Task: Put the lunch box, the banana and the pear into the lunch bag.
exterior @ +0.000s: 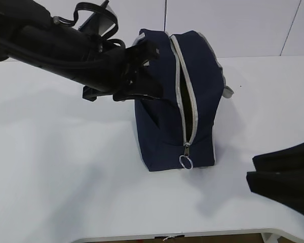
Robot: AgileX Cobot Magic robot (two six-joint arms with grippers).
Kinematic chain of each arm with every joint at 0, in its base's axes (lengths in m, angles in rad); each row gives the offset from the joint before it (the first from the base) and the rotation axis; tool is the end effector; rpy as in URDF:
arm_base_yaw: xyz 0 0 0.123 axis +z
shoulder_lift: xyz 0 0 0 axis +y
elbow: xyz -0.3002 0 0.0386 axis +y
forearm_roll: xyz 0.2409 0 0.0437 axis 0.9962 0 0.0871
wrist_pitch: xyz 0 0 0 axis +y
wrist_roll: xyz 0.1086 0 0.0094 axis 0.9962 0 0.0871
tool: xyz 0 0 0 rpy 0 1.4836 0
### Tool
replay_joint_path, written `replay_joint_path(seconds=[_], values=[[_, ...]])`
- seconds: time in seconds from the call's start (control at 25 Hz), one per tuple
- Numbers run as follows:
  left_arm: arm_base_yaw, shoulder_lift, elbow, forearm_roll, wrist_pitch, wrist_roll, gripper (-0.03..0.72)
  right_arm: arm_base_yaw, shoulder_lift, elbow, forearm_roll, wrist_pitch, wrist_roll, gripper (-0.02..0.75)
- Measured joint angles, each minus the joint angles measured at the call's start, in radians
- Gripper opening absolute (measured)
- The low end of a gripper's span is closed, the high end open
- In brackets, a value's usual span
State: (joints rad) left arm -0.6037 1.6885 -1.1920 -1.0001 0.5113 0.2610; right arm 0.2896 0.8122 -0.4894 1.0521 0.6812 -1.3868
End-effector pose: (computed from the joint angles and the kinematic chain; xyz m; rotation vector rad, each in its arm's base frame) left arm 0.2889 -0.2538 0.2760 0.1572 2.4665 -1.1047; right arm 0.1154 0.0966 0.2796 -1.0585 1.8396 0.5358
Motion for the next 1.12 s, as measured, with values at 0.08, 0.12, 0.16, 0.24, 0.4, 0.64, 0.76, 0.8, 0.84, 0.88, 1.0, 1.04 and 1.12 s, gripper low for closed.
replay_joint_path(seconds=[0.08,0.12,0.16,0.24,0.4,0.64,0.76,0.8,0.84,0.88,1.0,1.04,1.12], values=[[0.000,0.000,0.000,0.000,0.000,0.000,-0.001,0.000,0.000,0.048,0.110,-0.006,-0.151,0.244],[0.000,0.000,0.000,0.000,0.000,0.000,-0.001,0.000,0.000,0.062,0.171,-0.010,-0.210,0.244],[0.000,0.000,0.000,0.000,0.000,0.000,-0.001,0.000,0.000,0.075,0.219,-0.015,-0.272,0.244],[0.000,0.000,0.000,0.000,0.000,0.000,-0.001,0.000,0.000,0.088,0.291,-0.022,-0.352,0.244],[0.000,0.000,0.000,-0.002,0.002,0.000,-0.001,0.000,0.021,0.090,0.324,-0.053,-0.411,0.244],[0.000,0.000,0.000,-0.002,0.004,0.000,-0.002,0.000,0.171,0.090,0.386,-0.079,-0.431,0.243],[0.000,0.000,0.000,-0.002,0.006,0.000,-0.002,0.000,0.237,0.090,0.527,-0.108,-0.474,0.243],[0.000,0.000,0.000,-0.002,0.006,0.000,-0.002,0.000,0.260,0.090,0.581,-0.119,-0.517,0.243],[0.000,0.000,0.000,-0.002,0.006,0.000,-0.002,0.000,0.279,0.090,0.619,-0.128,-0.587,0.243],[0.000,0.000,0.000,-0.002,0.006,0.000,-0.002,0.000,0.301,0.090,0.653,-0.133,-0.671,0.243],[0.000,0.000,0.000,-0.002,0.006,0.000,-0.002,0.000,0.357,0.090,0.690,-0.126,-0.883,0.244],[0.000,0.000,0.000,-0.002,0.006,0.000,-0.002,0.000,0.375,0.090,0.694,-0.121,-0.930,0.244],[0.000,0.000,0.000,-0.002,0.006,0.000,-0.002,0.000,0.406,0.090,0.702,-0.119,-0.985,0.253]])
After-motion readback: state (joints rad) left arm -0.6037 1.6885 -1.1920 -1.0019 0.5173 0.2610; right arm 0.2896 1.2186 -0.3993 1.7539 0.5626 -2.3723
